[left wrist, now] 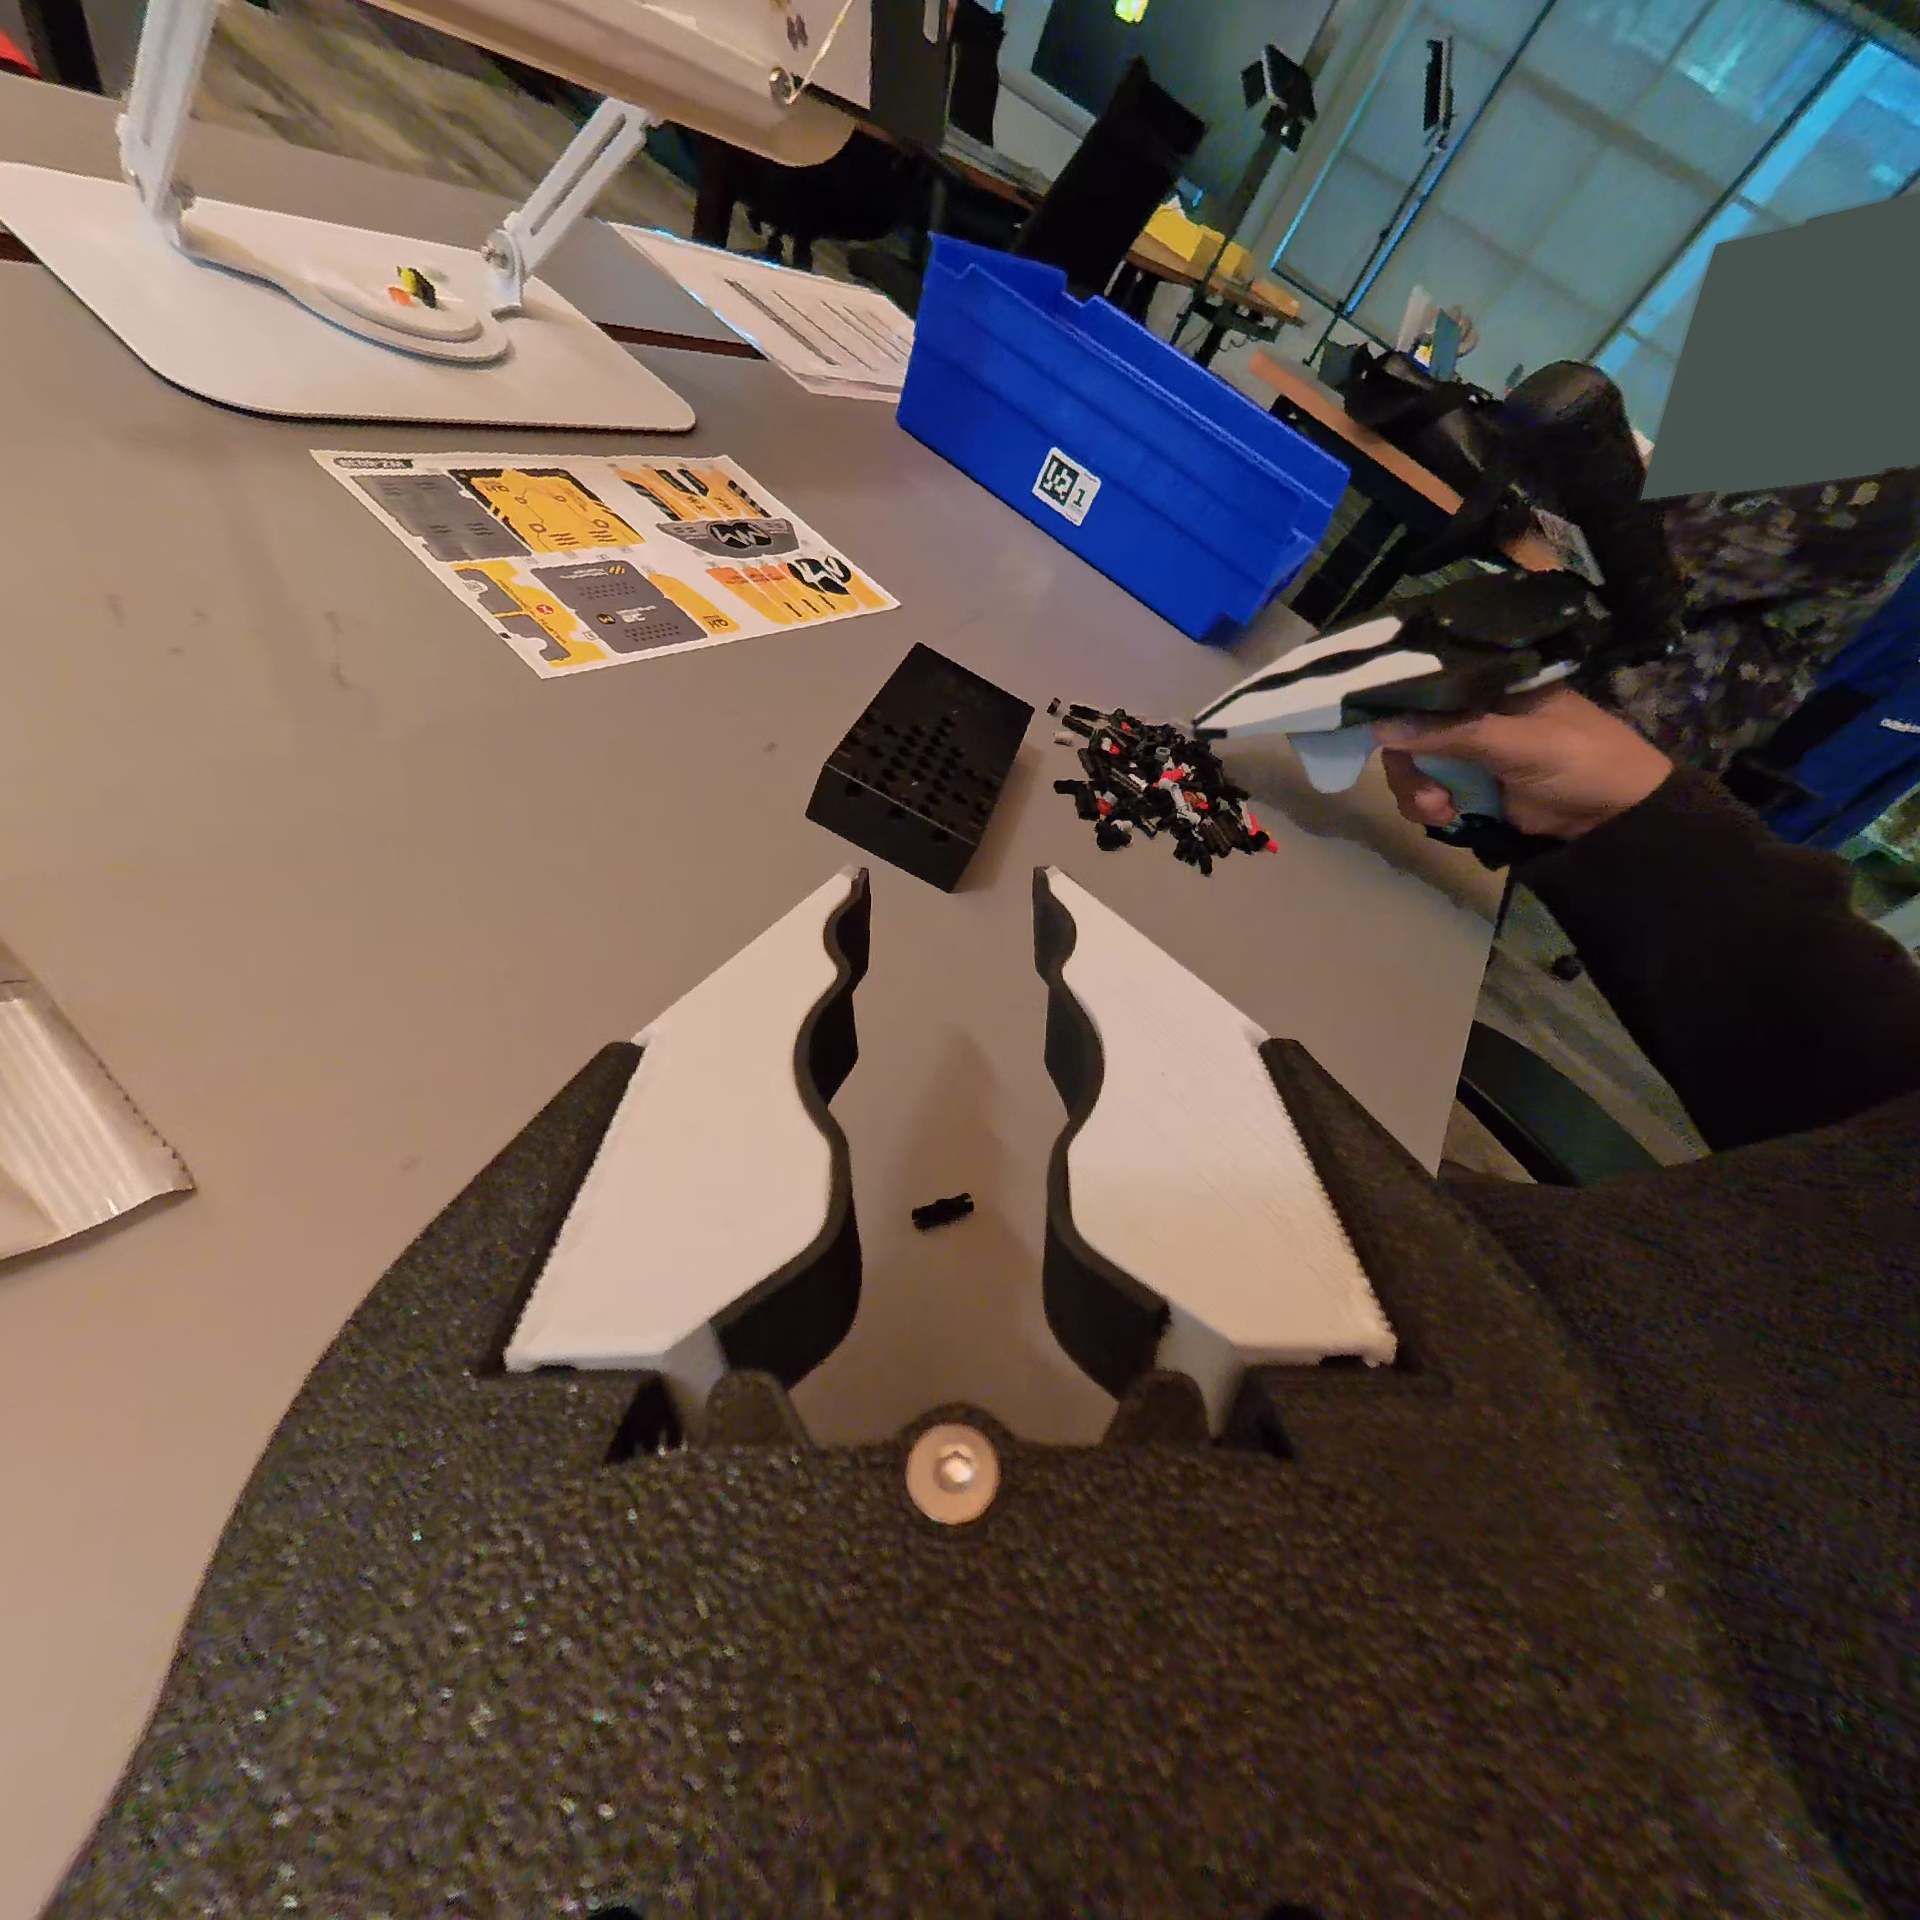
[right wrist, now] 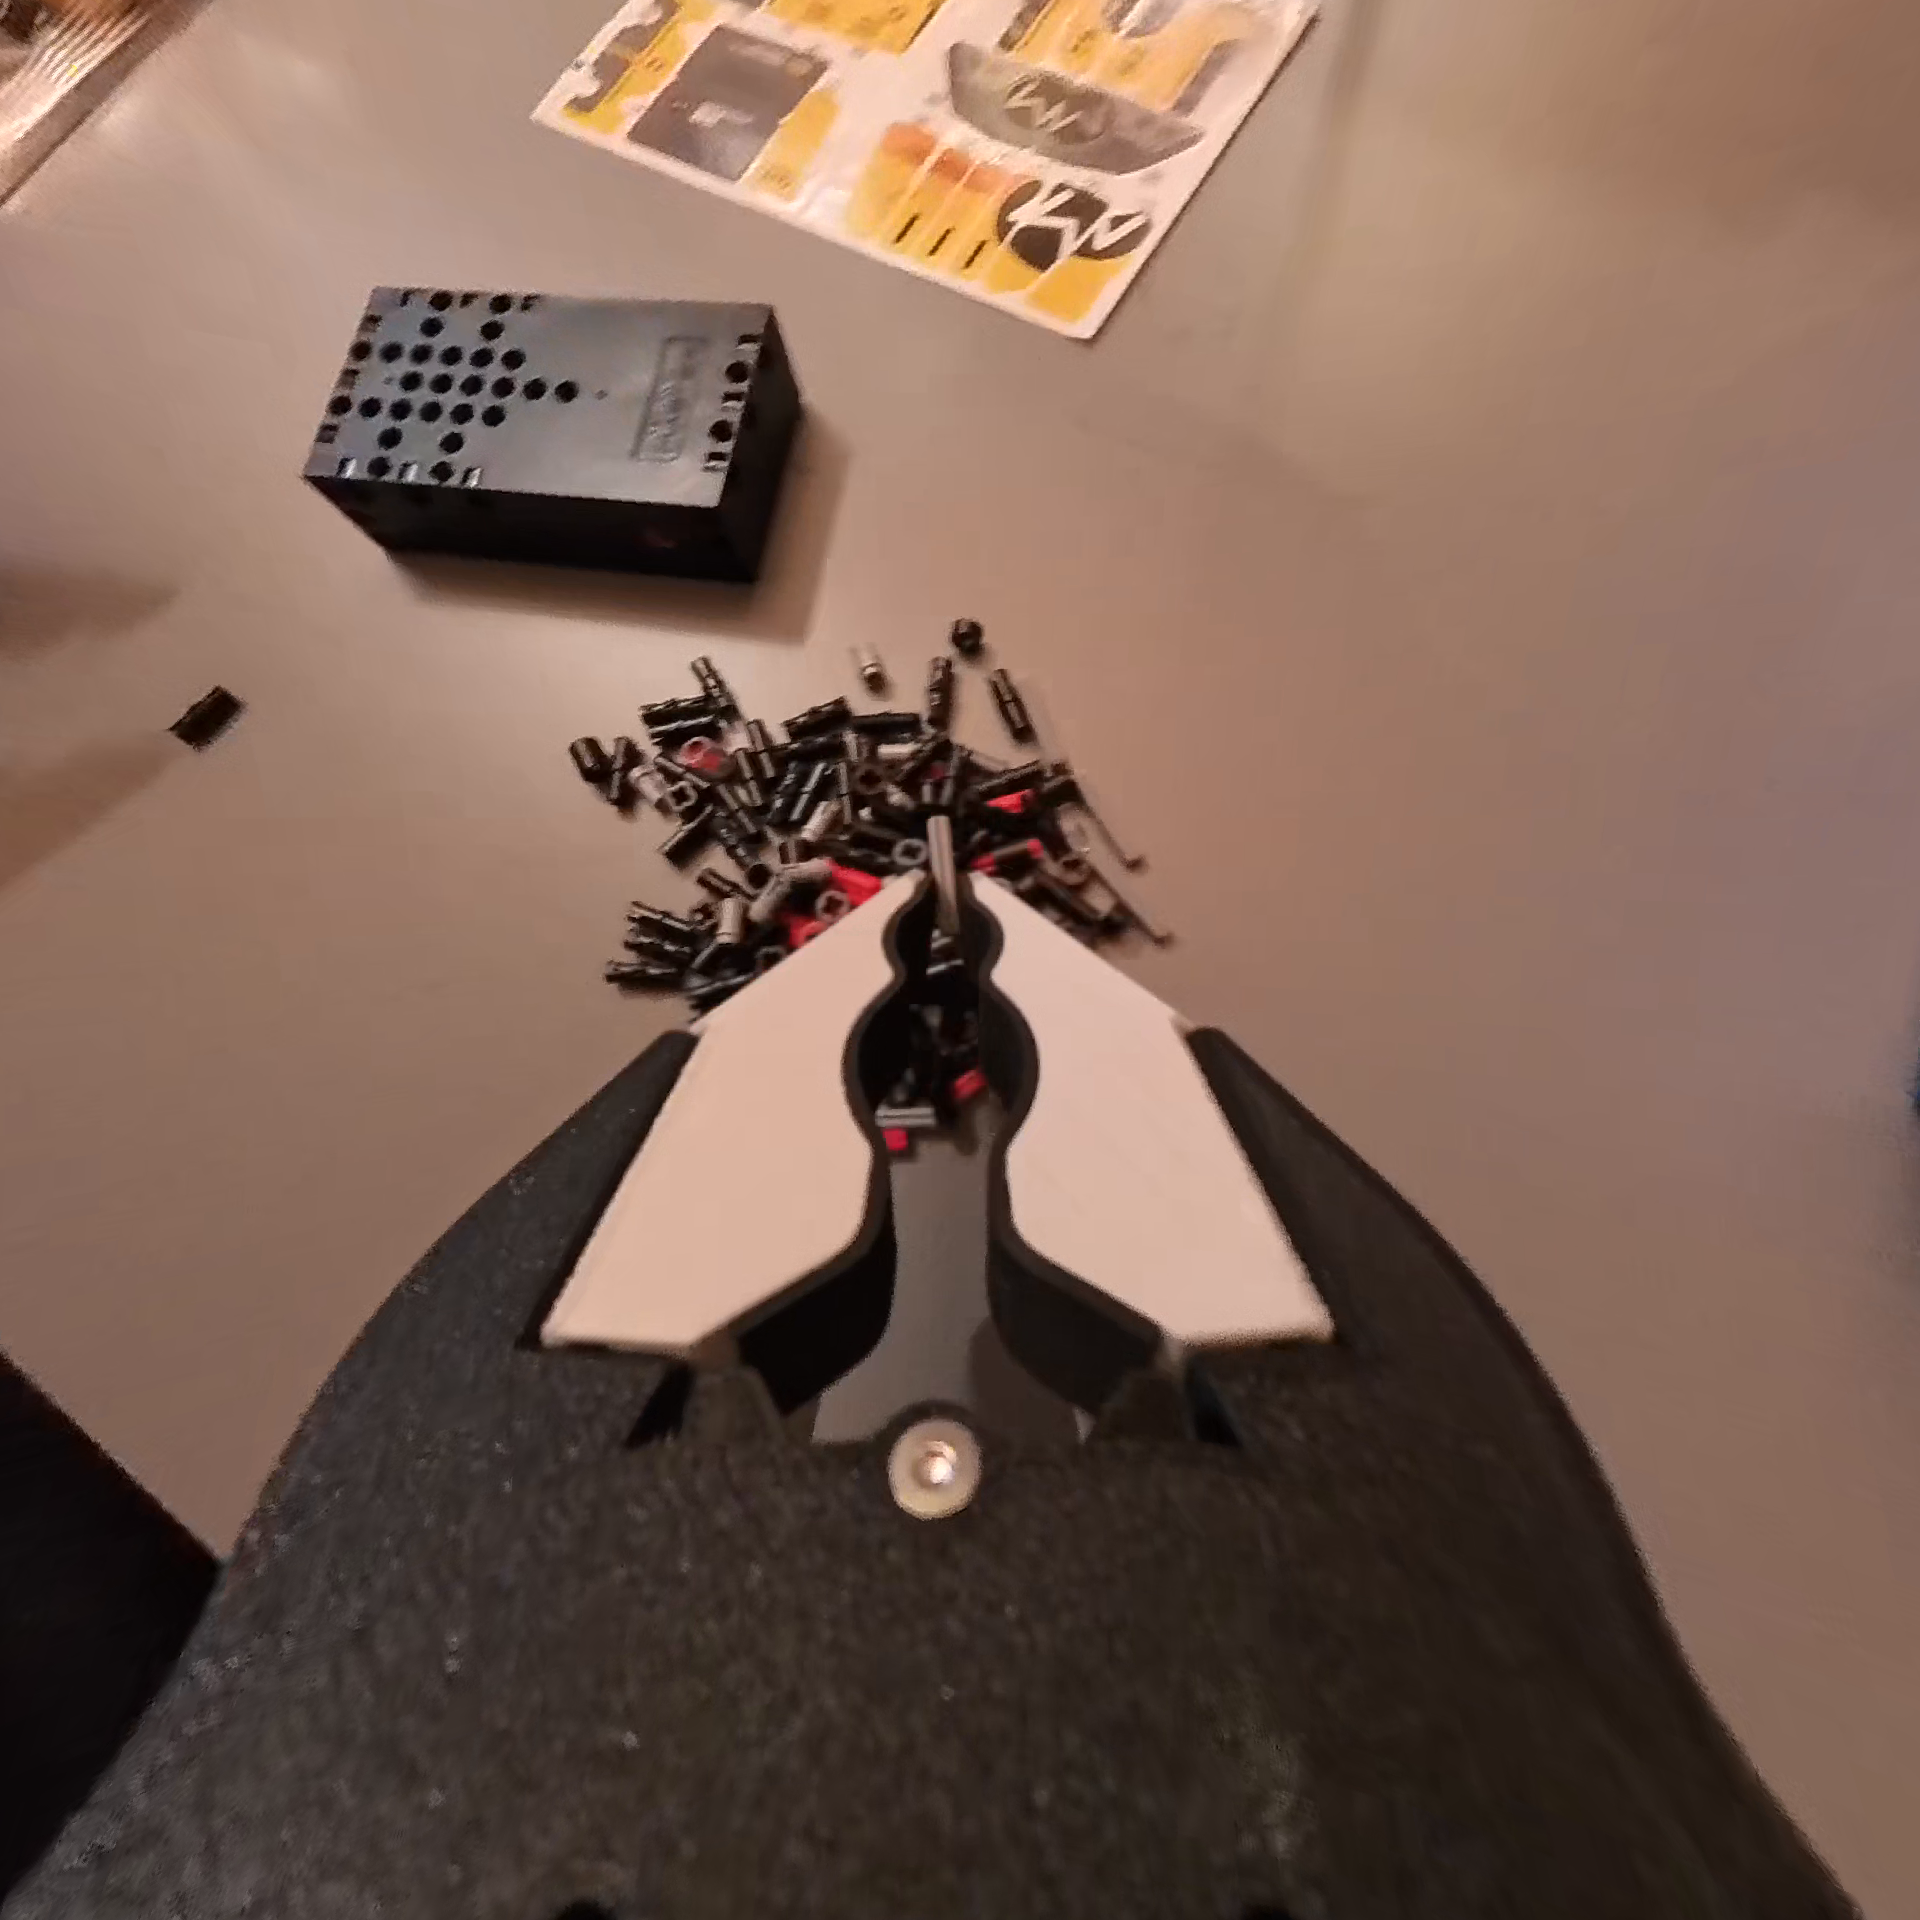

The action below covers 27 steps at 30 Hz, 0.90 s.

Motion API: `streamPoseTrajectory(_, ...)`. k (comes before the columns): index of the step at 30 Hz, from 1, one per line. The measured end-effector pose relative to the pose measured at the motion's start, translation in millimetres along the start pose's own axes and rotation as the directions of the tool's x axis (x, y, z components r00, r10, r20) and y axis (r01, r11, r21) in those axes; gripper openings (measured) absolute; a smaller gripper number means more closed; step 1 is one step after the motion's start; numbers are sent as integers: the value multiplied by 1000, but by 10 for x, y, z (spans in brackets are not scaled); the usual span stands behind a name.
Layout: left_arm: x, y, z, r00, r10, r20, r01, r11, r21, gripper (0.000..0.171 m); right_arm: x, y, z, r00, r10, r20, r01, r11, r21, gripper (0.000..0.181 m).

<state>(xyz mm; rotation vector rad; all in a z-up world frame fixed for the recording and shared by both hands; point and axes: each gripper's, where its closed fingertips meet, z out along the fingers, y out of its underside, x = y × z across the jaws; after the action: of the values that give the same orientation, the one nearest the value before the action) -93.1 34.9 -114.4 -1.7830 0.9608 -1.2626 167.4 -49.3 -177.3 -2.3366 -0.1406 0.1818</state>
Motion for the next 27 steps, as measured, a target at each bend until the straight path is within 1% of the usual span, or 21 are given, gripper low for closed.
streamPoseTrajectory(3,3,5,6,1000,0,-1,0,1000,-2,31,-42,-19,5,1000,-21,-13,21,1000,-5,5)
streamPoseTrajectory(8,3,-3,-5,1000,0,0,0,1000,1,31,1,-200,-30,1000,-13,-23,14,998,55,6)
streamPoseTrajectory(13,6,-5,-7,1000,1,-1,-1,1000,2,31,8,-319,127,999,-35,-19,36,998,48,9)
streamPoseTrajectory(18,6,-13,-17,1000,5,2,-5,1000,4,31,-12,-388,398,997,-72,-8,72,997,-15,11)
streamPoseTrajectory(21,-14,-13,-24,1000,0,5,0,1000,6,31,-3,-390,519,998,-60,12,61,996,-59,11)
streamPoseTrajectory(26,-60,-14,-39,1000,-16,6,16,1000,11,31,7,-341,628,997,-69,17,70,990,-123,11)
streamPoseTrajectory(27,-66,-16,-40,1000,-17,6,17,1000,12,31,4,-339,636,997,-72,18,74,989,-129,7)
